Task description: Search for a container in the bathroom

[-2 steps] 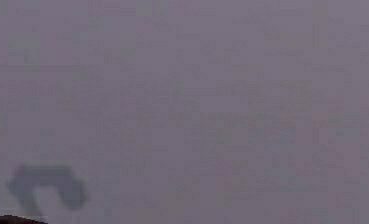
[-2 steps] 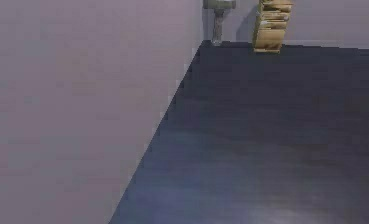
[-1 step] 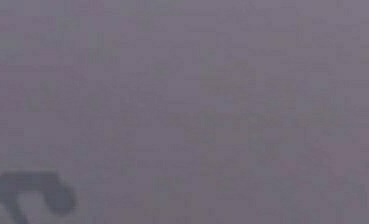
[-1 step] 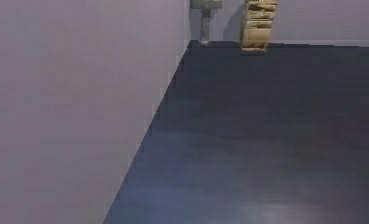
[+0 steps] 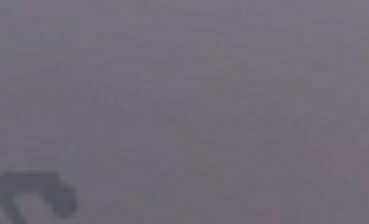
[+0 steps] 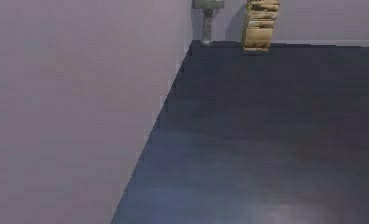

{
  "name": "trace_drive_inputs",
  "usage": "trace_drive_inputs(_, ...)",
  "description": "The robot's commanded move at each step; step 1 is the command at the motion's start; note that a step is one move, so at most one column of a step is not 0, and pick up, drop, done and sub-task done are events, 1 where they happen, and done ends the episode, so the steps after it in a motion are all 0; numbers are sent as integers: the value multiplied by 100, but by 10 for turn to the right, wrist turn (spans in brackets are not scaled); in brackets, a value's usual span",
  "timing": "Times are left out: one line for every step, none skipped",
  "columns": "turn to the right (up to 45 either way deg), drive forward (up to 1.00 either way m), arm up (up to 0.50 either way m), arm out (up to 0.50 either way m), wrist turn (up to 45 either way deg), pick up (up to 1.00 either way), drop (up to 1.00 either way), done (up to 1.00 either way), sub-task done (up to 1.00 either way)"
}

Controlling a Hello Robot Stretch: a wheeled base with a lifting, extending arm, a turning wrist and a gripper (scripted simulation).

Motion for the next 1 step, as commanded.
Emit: trace_drive_inputs(-450,0,0,0,0,0,0,0,0)
